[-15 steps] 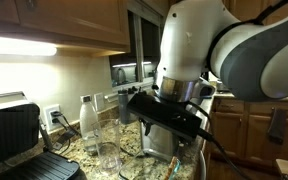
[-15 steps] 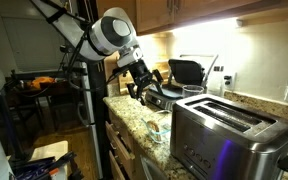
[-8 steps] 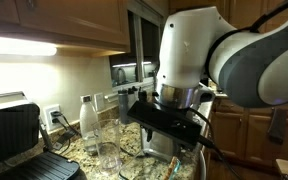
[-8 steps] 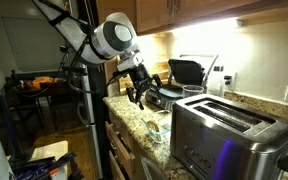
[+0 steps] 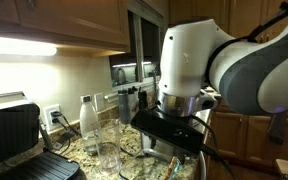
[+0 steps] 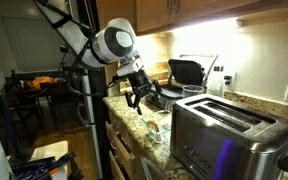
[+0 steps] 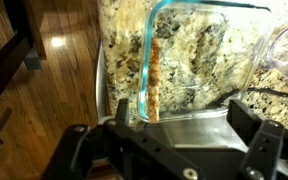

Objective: Put the slices of bread in the toaster

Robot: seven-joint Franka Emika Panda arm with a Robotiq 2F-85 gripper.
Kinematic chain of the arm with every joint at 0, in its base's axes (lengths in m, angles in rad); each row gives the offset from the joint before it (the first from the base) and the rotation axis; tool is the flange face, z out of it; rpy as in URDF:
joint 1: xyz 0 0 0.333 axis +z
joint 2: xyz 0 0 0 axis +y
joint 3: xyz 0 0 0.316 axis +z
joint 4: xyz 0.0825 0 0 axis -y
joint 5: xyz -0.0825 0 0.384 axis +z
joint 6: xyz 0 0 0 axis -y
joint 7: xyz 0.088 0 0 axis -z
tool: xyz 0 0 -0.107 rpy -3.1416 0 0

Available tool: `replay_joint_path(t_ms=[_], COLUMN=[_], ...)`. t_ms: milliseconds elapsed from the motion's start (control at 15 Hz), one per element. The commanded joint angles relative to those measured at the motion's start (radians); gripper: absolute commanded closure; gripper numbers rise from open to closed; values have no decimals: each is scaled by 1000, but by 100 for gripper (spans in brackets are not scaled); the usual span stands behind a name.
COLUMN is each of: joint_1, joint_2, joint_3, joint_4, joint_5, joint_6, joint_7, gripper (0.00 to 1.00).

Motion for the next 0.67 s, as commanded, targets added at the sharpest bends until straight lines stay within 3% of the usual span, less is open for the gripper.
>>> replay_joint_path(t_ms=[0, 600], joint_1=[-13, -23], joint_2=[4, 58], joint_3=[-2, -5], joint_4=[-36, -29], joint_5=[-10, -24], joint_6=[43, 57], joint_7=[42, 45], gripper=[0, 0])
